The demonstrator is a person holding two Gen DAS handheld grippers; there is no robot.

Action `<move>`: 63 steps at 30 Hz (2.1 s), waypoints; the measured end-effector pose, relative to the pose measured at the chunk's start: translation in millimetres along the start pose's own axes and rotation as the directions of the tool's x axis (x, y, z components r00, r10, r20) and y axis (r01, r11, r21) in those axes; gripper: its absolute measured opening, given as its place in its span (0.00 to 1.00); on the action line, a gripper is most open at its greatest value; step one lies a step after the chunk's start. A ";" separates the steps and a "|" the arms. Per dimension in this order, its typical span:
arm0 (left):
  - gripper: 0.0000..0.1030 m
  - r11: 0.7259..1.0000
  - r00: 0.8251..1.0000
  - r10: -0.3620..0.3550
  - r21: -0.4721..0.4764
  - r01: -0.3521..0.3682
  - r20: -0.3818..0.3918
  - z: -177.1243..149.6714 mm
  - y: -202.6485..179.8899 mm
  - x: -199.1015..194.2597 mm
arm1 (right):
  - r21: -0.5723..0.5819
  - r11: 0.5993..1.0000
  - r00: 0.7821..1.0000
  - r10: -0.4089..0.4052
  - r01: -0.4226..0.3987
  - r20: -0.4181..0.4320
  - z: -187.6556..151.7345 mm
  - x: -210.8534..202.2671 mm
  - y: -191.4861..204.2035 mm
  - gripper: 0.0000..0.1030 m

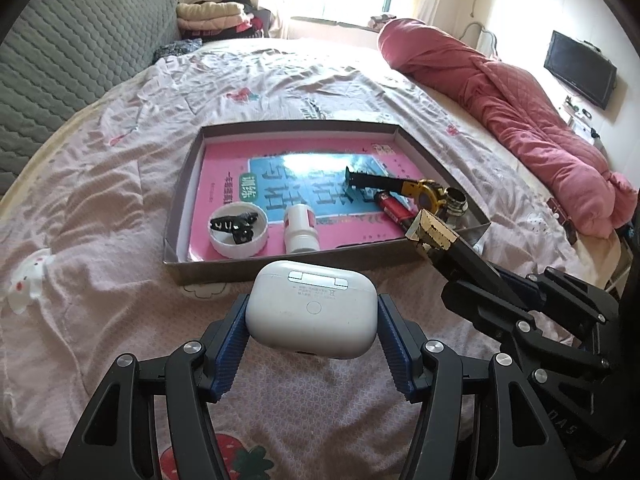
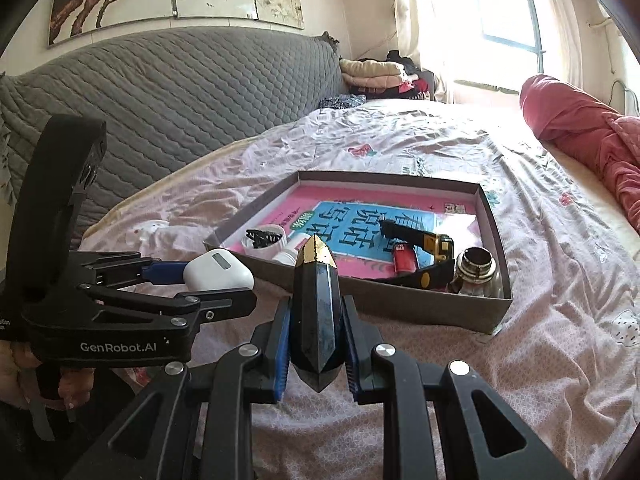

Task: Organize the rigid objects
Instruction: 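Lift and carry the earbuds case and black tube toward the box with both tools, then lower the earbuds case into the box with the left tool while the right tool lowers the tube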

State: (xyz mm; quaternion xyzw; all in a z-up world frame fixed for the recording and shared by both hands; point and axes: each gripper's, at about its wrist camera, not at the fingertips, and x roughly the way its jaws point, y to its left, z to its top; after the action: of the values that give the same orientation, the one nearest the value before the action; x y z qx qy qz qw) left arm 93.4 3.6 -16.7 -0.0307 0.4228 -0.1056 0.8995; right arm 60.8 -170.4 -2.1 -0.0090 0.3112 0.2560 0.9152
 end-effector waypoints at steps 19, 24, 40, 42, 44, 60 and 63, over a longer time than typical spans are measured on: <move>0.61 0.999 0.998 0.043 -0.019 -0.042 0.055 15.4 -3.7 -26.3 | 0.077 0.997 0.996 -0.038 0.032 0.085 13.4 -22.3 -9.5 0.22; 0.61 0.998 0.996 0.053 -0.017 -0.052 0.072 19.9 -4.3 -30.8 | 0.085 0.995 0.993 -0.055 0.047 0.101 16.4 -25.2 -11.4 0.22; 0.61 0.994 0.992 0.081 -0.077 -0.073 0.101 32.9 19.4 -34.1 | 0.140 0.986 0.982 -0.116 0.095 0.150 29.5 -30.9 -26.8 0.22; 0.61 0.993 0.991 0.082 -0.089 -0.073 0.103 34.9 23.9 -33.1 | 0.148 0.984 0.980 -0.125 0.102 0.155 31.8 -30.5 -29.1 0.22; 0.61 0.992 0.991 0.089 -0.095 -0.079 0.104 37.6 27.5 -30.9 | 0.150 0.983 0.978 -0.133 0.109 0.158 34.3 -29.0 -30.0 0.22; 0.61 0.982 0.987 0.145 -0.134 -0.135 0.074 58.3 58.1 7.9 | 0.137 0.980 0.980 -0.158 0.142 0.120 51.2 15.1 -31.1 0.22; 0.61 0.981 0.987 0.152 -0.131 -0.144 0.057 58.2 60.2 19.7 | 0.127 0.982 0.982 -0.157 0.143 0.107 52.1 25.7 -30.4 0.22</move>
State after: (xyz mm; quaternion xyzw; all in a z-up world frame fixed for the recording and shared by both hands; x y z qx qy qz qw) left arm 160.2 56.1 -3.0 -0.0596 0.3992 -0.0104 0.9149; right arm 122.1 -175.7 20.8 0.0368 0.2706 0.1673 0.9473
